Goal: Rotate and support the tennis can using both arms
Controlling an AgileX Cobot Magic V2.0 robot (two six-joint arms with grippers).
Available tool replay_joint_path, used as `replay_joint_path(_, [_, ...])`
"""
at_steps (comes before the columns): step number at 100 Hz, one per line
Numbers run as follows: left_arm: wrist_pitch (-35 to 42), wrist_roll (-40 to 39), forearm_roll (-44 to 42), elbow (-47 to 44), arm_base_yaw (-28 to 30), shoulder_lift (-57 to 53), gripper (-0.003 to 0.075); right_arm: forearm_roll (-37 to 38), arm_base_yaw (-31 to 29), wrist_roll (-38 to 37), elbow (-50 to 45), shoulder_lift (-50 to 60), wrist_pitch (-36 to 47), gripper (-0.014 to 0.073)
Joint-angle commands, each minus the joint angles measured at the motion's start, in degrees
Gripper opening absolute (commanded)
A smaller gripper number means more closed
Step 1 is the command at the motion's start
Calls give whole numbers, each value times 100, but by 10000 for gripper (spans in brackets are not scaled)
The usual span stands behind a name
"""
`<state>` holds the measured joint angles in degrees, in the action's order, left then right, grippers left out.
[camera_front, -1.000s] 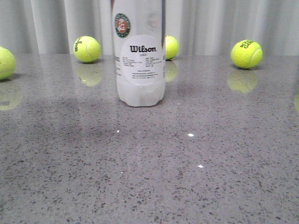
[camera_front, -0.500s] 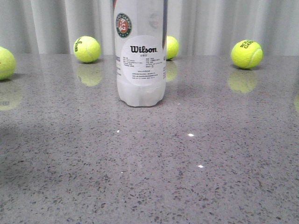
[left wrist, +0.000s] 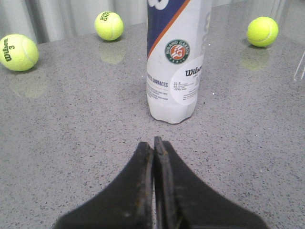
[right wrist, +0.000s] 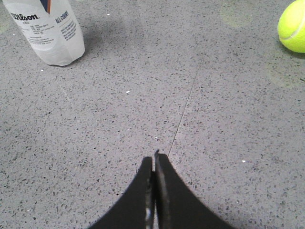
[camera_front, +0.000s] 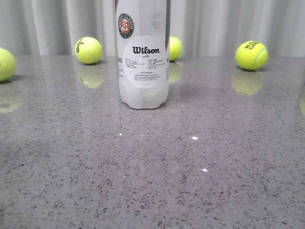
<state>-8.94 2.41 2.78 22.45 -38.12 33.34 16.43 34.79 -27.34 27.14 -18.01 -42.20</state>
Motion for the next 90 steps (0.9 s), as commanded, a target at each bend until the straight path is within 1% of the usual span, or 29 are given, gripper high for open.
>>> replay_joint_path(1, [980, 2, 122, -52, 33, -11, -21, 154, -37, 19, 154, -49, 390, -56])
replay_joint_path(6, [1468, 2, 122, -260, 107, -11, -21, 154, -37, 19, 154, -49, 390, -56])
replay_joint_path(13, [1881, 2, 111, -516, 334, -111, -21, 154, -37, 19, 154, -49, 390, -56])
replay_joint_path(31, [1700, 2, 111, -979, 907, -754, -20, 154, -37, 19, 154, -49, 390, -56])
replay_joint_path(51, [1929, -15, 111, -1726, 1773, -1554, -20, 154, -37, 19, 154, -49, 390, -56])
replay_joint_path(64, [1928, -47, 111, -2229, 2346, -2143, -20, 154, -37, 19, 154, -49, 390, -56])
replay_joint_path(77, [1586, -47, 111, -2499, 2866, -2879, -20, 154, -37, 19, 154, -49, 390, -56])
replay_joint_path(81, [1201, -47, 111, -2499, 2992, -3148, -20, 154, -37, 19, 154, -49, 390, -56])
replay_joint_path(90, [674, -47, 98, -2499, 3253, -3623, -20, 154, -37, 19, 154, -49, 390, -56])
